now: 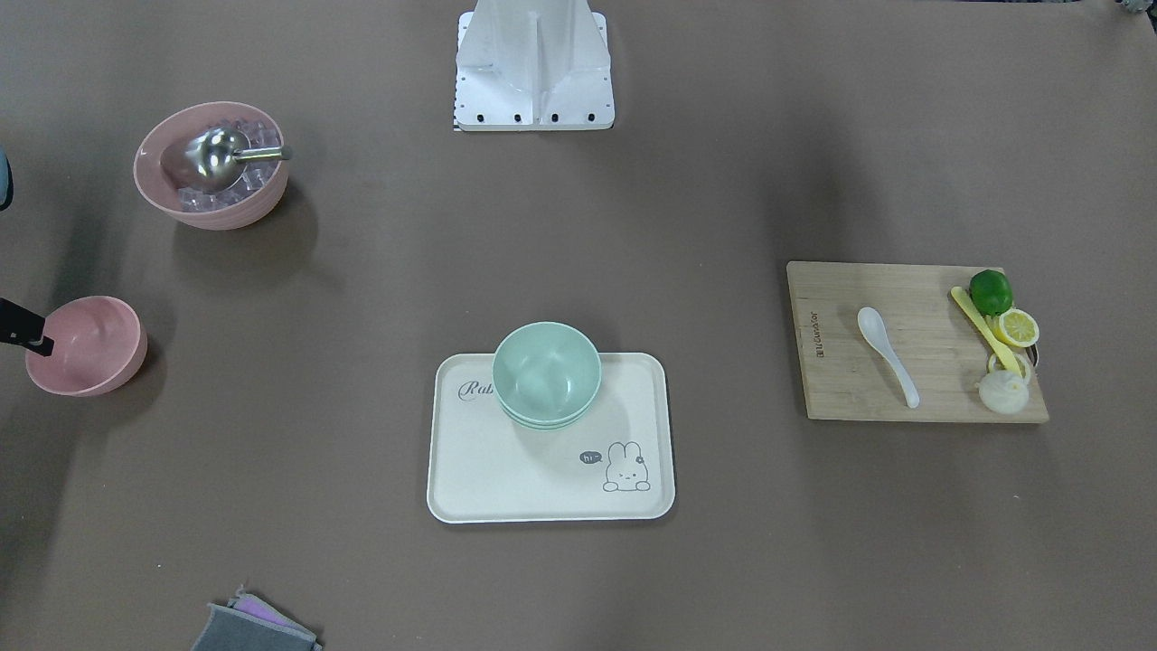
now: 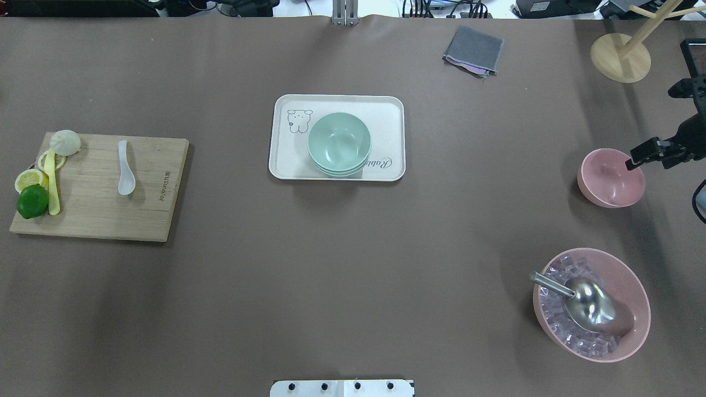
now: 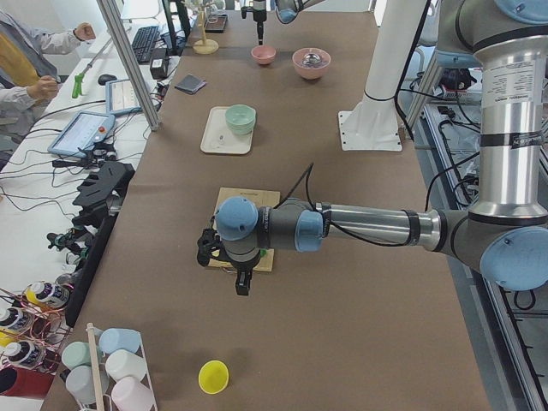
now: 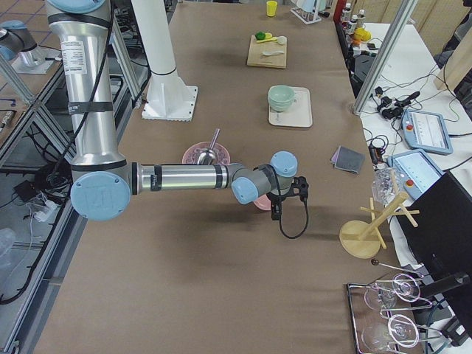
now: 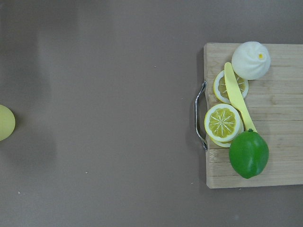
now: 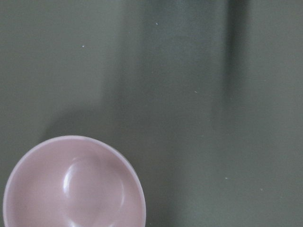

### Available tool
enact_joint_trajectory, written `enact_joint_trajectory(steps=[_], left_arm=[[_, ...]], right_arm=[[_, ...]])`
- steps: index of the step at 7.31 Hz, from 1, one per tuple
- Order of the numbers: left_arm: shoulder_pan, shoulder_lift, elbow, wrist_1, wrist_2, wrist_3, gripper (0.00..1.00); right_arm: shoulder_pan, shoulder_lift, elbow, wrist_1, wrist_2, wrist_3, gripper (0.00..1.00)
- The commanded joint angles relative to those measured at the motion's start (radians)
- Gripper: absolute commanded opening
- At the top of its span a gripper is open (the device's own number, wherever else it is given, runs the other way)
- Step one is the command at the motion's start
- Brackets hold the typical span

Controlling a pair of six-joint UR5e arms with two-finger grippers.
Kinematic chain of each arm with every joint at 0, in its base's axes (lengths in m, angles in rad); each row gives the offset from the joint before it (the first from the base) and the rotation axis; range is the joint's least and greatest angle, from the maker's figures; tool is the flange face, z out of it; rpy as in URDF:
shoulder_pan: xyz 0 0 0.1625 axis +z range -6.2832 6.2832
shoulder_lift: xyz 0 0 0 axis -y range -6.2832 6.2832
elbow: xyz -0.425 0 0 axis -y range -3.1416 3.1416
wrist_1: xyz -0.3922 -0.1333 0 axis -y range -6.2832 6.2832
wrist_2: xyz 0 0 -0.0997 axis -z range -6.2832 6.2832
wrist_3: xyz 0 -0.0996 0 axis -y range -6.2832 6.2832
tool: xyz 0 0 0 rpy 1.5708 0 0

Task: Stack pink bowl on green and place spoon
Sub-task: 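Carry the pink bowl over the green bowl with right gripper while left reaches spoon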

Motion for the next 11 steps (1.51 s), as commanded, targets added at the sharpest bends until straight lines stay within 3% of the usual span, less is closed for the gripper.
enact_joint_trajectory(steps=[1,3,5,7,9,11], left_arm=[[0.002,-0.006,0.002,-0.001,0.000,-0.036,0.98],[0.046,-0.029,0.005,-0.005,0.000,-0.094,0.98],[0.066,-0.057,0.007,-0.003,0.000,-0.106,0.98],[0.149,-0.125,0.011,-0.003,0.003,-0.288,0.98],[0.253,-0.227,0.048,0.000,0.009,-0.468,0.98],[0.339,-0.368,0.167,-0.001,0.018,-0.606,0.97]], right_arm=[[-0.019,0.015,-0.038,0.007,-0.002,0.009,0.75],[-0.019,0.015,-0.041,0.007,0.001,0.012,0.00],[-0.019,0.012,-0.041,0.007,0.006,0.012,0.00],[-0.019,0.025,0.002,0.004,0.029,0.051,0.00],[-0.018,0.148,0.031,-0.007,0.072,0.276,0.00],[-0.081,0.253,0.129,-0.010,0.078,0.584,0.00]])
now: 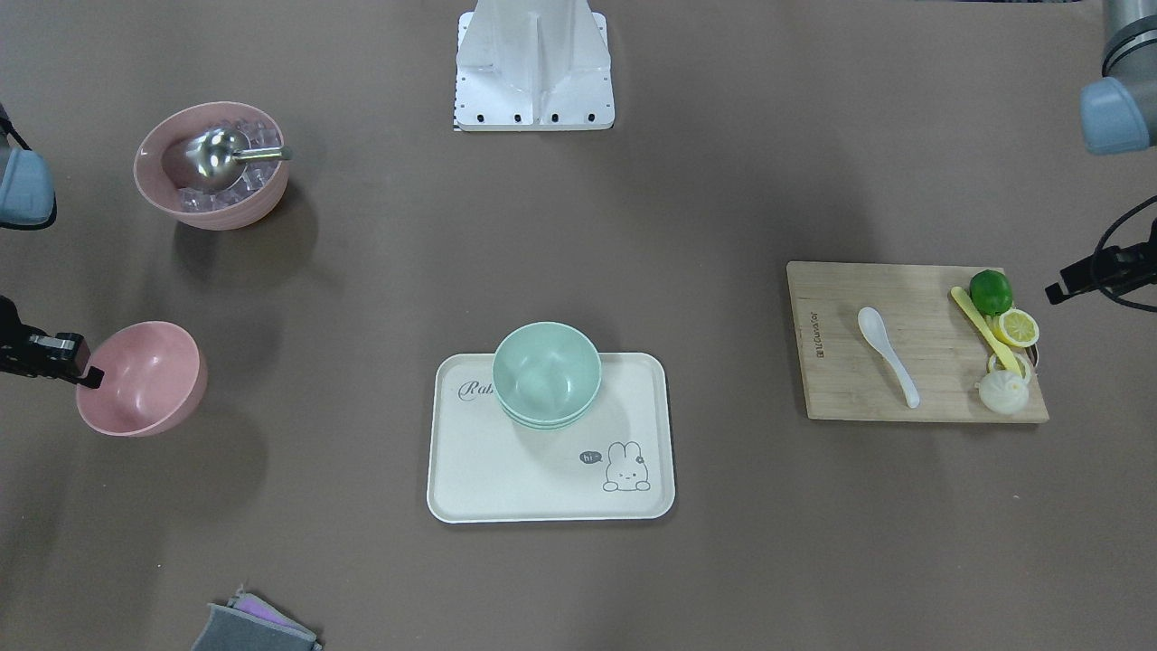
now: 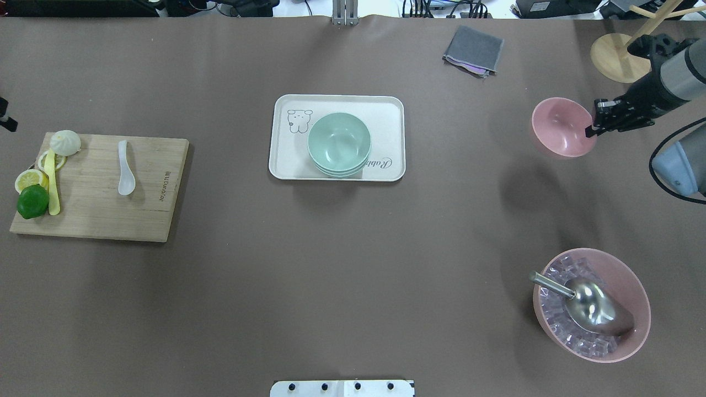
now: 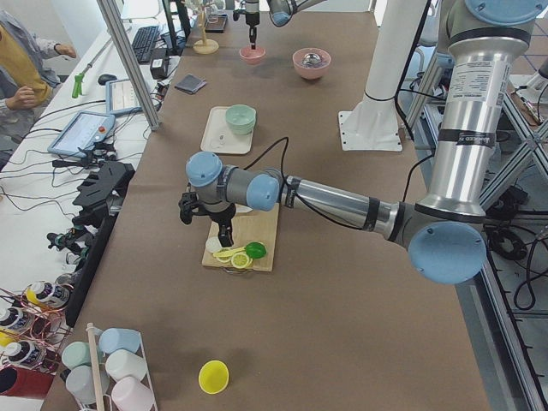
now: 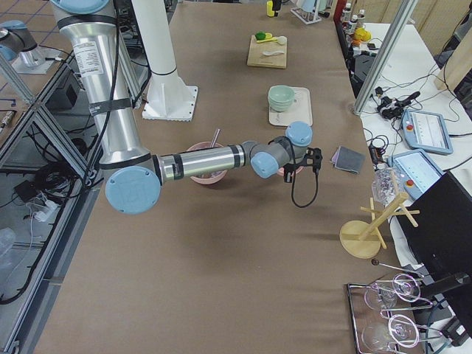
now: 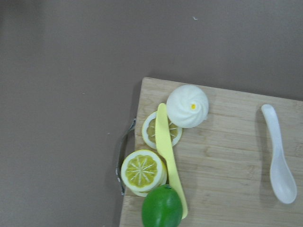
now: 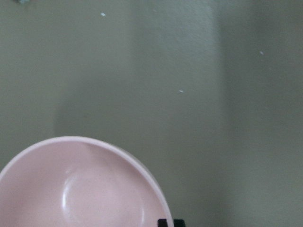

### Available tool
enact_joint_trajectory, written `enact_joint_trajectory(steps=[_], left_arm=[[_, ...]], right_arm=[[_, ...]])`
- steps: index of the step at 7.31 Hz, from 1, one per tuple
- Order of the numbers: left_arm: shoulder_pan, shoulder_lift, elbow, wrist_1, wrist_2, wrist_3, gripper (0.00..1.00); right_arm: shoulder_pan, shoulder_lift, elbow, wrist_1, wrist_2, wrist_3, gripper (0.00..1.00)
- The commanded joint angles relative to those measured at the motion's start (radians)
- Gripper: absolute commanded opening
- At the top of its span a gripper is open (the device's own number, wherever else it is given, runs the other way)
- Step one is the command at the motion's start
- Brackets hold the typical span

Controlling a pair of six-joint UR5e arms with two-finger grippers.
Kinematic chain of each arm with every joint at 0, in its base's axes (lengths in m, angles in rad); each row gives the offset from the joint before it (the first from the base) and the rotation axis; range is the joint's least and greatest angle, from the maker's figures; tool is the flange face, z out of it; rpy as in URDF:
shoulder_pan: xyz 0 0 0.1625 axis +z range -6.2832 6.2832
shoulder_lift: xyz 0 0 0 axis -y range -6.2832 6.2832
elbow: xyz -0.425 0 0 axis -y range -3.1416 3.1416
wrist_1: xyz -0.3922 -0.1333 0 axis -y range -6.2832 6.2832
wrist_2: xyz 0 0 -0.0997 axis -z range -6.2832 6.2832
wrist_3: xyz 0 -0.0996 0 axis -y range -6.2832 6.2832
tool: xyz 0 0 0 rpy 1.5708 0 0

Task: Stack pink bowl on green and place spoon
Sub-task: 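Carry the pink bowl over the green bowl with right gripper while left reaches spoon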

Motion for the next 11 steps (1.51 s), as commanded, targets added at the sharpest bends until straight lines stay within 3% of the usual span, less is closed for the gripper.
enact_joint_trajectory(steps=[1,3,5,6,10,11], left_arm=[[0.105,-0.133,0.125,-0.025,0.066,-0.131,0.97],[0.168,-0.138,0.204,-0.185,0.079,-0.273,0.93],[0.240,-0.154,0.218,-0.207,0.158,-0.347,0.86],[0.256,-0.155,0.223,-0.207,0.159,-0.352,0.77],[0.312,-0.159,0.221,-0.217,0.157,-0.384,0.68],[0.314,-0.171,0.221,-0.217,0.157,-0.401,0.41]], right_arm=[[-0.084,0.146,0.098,-0.051,-0.005,0.349,0.00],[-0.234,0.276,0.168,-0.171,-0.148,0.531,0.00],[-0.336,0.372,0.152,-0.191,-0.237,0.663,0.00],[-0.353,0.392,0.147,-0.193,-0.276,0.685,0.00],[-0.373,0.440,0.087,-0.191,-0.313,0.694,0.00],[-0.373,0.446,0.086,-0.193,-0.315,0.694,0.00]])
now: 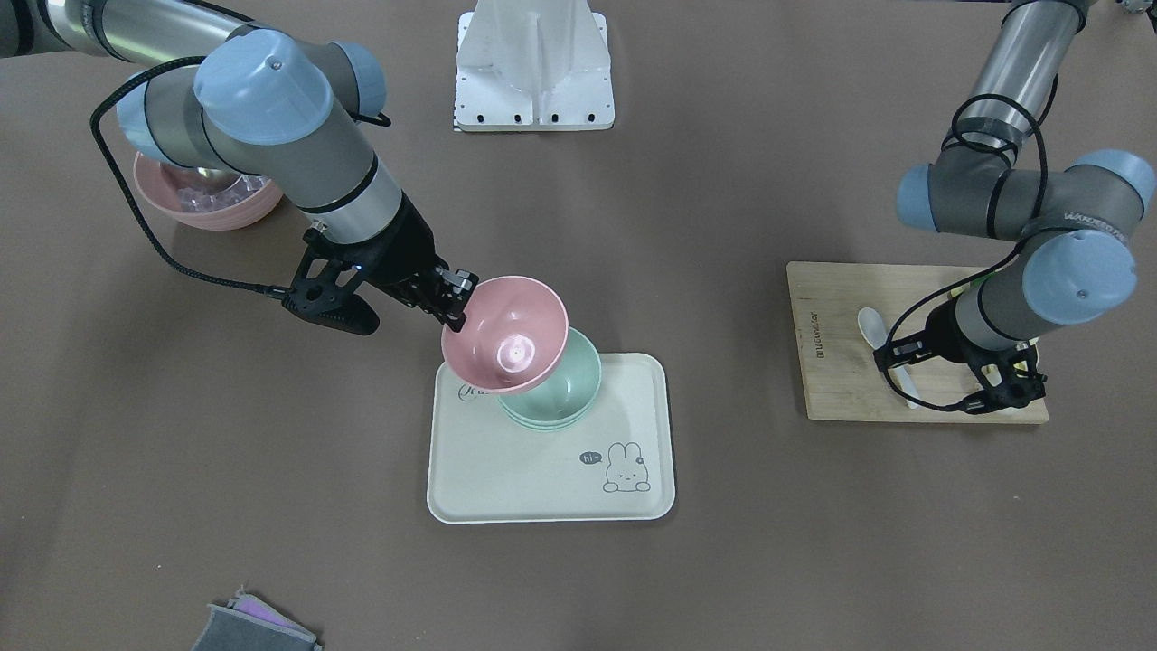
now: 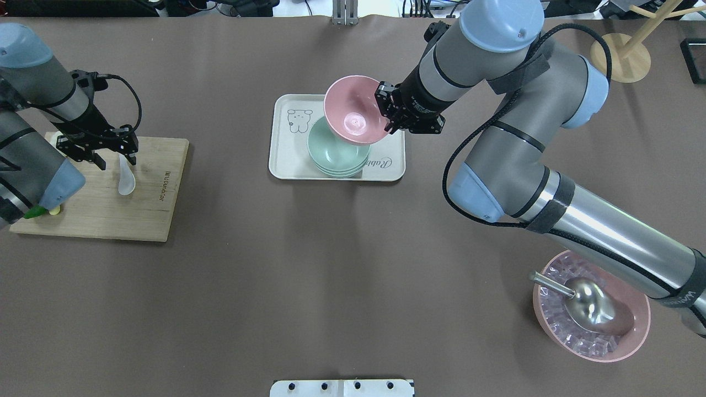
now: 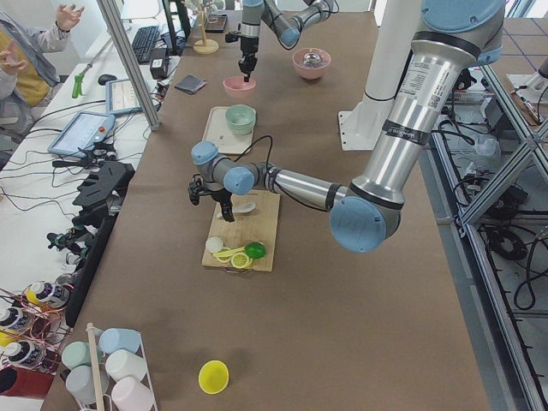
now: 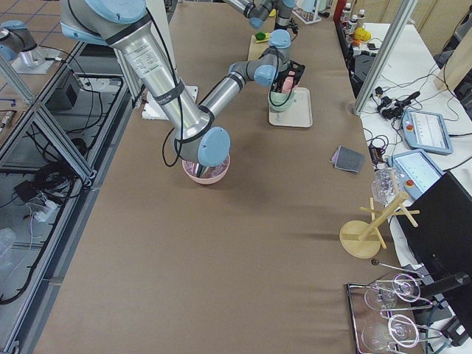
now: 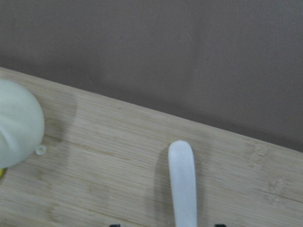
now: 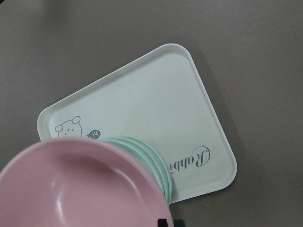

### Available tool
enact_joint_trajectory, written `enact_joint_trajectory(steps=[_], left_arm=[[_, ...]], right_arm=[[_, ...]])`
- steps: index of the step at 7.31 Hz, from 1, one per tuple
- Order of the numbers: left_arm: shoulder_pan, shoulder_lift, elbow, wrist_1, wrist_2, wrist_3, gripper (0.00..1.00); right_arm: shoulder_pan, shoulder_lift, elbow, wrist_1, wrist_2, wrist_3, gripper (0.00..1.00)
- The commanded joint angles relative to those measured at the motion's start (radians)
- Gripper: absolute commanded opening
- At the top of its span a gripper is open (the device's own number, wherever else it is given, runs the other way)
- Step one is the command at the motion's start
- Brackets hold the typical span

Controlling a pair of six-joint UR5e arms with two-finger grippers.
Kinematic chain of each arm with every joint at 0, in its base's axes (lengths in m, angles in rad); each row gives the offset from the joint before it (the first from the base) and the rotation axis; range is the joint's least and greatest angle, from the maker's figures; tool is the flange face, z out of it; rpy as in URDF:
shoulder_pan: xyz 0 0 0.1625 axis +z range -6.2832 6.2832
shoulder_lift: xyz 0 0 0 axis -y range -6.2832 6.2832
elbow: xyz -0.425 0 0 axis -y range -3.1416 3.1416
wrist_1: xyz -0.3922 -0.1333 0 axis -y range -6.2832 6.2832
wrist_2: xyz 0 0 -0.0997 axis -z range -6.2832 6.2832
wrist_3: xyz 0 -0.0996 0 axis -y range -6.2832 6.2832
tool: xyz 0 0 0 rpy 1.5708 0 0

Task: Stack pink bowl on green and place spoon
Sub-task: 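Lower the pink bowl into the green bowl while left gripper lifts spoon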

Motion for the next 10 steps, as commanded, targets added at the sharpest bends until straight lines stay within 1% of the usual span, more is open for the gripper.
enact_joint_trajectory(steps=[1,2,4,6,7,8,9,10], left_arm=[[0.008,-0.009,0.001,0.001,0.000,-0.019,0.06],[0.006,-0.011,-0.001,0.001,0.000,-0.007,0.00],[0.006,-0.014,-0.002,0.001,-0.001,-0.003,0.00],[-0.008,-0.061,-0.019,0.007,-0.011,-0.010,0.00],[-0.009,-0.099,-0.019,0.013,-0.044,-0.022,0.00],[-0.011,-0.110,-0.019,0.003,-0.047,-0.022,0.00],[-0.012,-0.154,-0.019,0.004,-0.063,-0.054,0.00],[-0.009,-0.211,-0.019,0.001,-0.095,-0.141,0.00]], right_arm=[[-0.003,0.007,-0.009,0.001,-0.006,0.000,0.00],[-0.004,0.010,-0.012,0.002,-0.013,0.000,0.00],[-0.010,0.010,-0.017,0.002,-0.027,-0.001,0.00],[-0.035,0.010,-0.027,0.007,-0.071,-0.003,0.00],[-0.050,0.011,-0.038,0.015,-0.093,-0.003,0.00],[-0.062,0.031,-0.061,0.015,-0.114,-0.003,0.00],[-0.072,0.045,-0.089,0.018,-0.127,-0.003,0.00],[-0.082,0.045,-0.106,0.051,-0.134,-0.001,0.00]])
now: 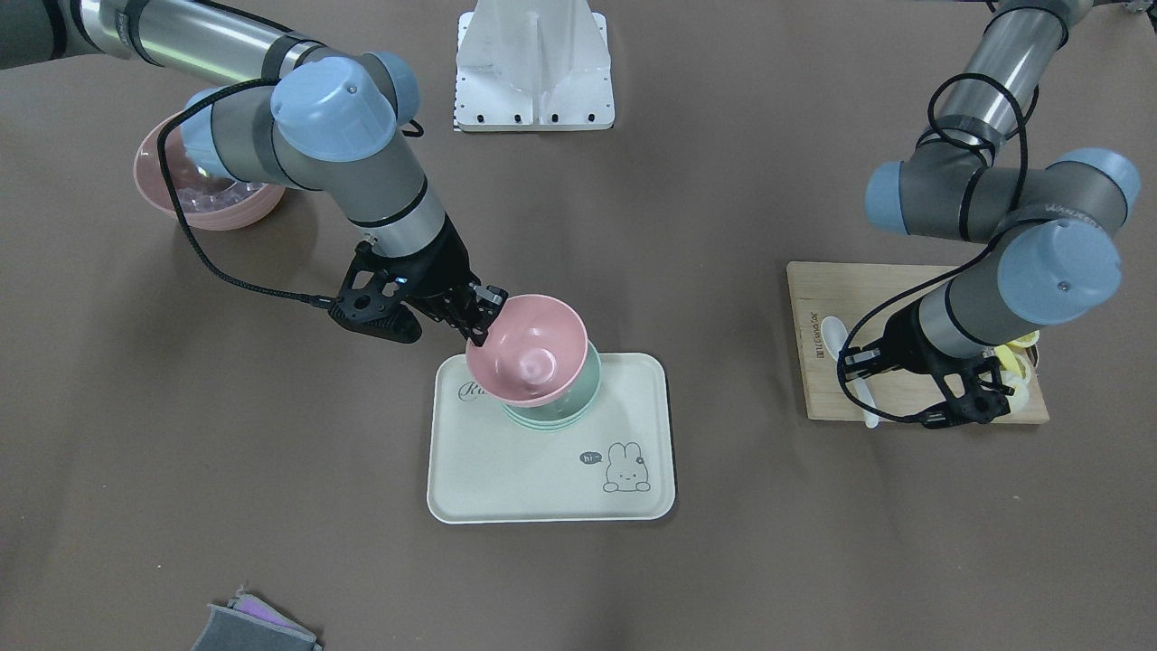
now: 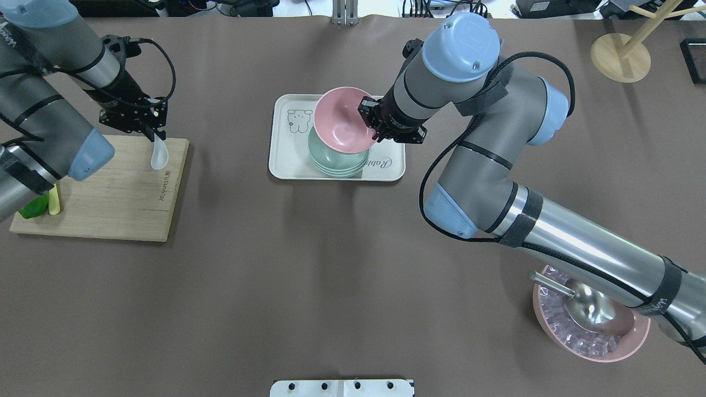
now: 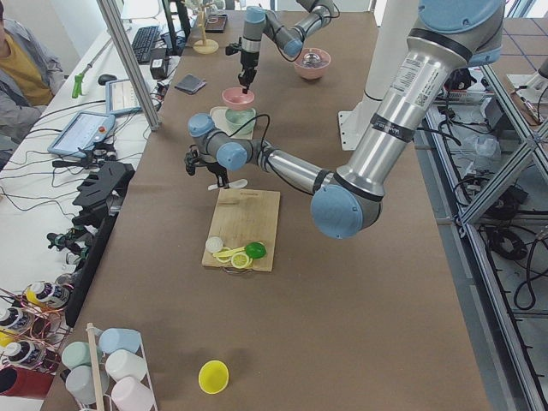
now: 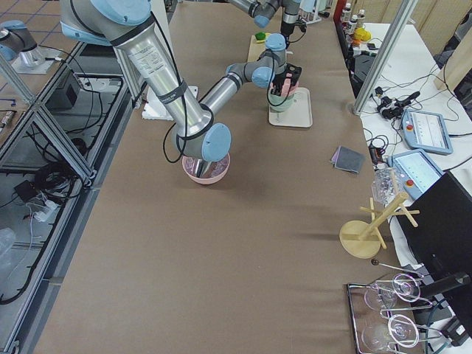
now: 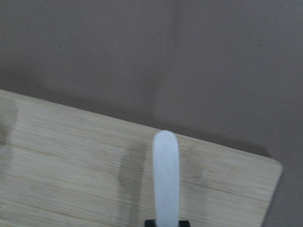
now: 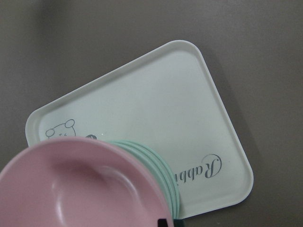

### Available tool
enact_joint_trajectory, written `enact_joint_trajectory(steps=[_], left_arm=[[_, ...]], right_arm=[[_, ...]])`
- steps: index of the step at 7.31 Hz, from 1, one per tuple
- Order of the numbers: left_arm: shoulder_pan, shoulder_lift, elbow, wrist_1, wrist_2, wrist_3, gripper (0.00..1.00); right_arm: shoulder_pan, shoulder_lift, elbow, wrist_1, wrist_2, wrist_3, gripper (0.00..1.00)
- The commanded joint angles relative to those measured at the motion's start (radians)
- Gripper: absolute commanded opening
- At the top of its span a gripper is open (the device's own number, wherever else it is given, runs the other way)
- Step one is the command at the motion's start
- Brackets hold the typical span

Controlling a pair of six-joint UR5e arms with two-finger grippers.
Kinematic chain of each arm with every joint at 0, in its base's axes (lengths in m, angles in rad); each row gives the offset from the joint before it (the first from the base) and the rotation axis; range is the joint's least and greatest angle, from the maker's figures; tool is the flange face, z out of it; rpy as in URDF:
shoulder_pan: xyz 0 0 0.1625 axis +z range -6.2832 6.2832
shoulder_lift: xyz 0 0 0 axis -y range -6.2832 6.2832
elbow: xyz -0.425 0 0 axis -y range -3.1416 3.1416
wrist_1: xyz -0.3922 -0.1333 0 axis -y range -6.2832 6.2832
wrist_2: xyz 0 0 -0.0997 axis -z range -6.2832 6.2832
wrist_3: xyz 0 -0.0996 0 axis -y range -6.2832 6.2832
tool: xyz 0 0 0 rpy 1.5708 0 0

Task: Stack pink bowl on green and place spoon
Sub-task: 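Lower the pink bowl into the green bowl while left gripper lifts spoon, then place the white spoon into the pink bowl while right gripper withdraws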

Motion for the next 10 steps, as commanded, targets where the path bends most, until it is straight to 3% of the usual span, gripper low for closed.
enact_joint_trajectory(steps=[1,2,3,4,5,7,9,10], left_arm=[[0.004,-0.114,0.000,-0.003,-0.034,-0.136,0.00],[0.011,-0.162,0.000,-0.003,-0.034,-0.206,0.00],[0.039,-0.205,0.000,-0.012,-0.034,-0.265,0.00],[0.056,-0.248,0.007,-0.036,-0.034,-0.340,0.00],[0.079,-0.275,0.030,-0.065,-0.029,-0.372,0.00],[0.124,-0.340,0.111,-0.173,-0.021,-0.438,0.00],[0.200,-0.378,0.164,-0.282,0.128,-0.500,0.00],[0.213,-0.392,0.199,-0.350,0.146,-0.497,0.14]], right_arm=[[-0.031,0.007,-0.052,0.078,-0.026,0.010,0.00],[-0.040,0.007,-0.066,0.097,-0.040,0.010,0.00],[-0.045,0.009,-0.068,0.100,-0.051,0.007,0.59],[-0.045,0.009,-0.055,0.100,-0.048,0.004,1.00],[-0.022,-0.023,0.002,0.091,-0.010,0.000,1.00],[0.157,-0.178,0.134,0.089,0.251,-0.082,1.00],[0.292,-0.299,0.158,0.092,0.403,-0.274,1.00],[0.306,-0.332,0.158,0.097,0.412,-0.322,1.00]])
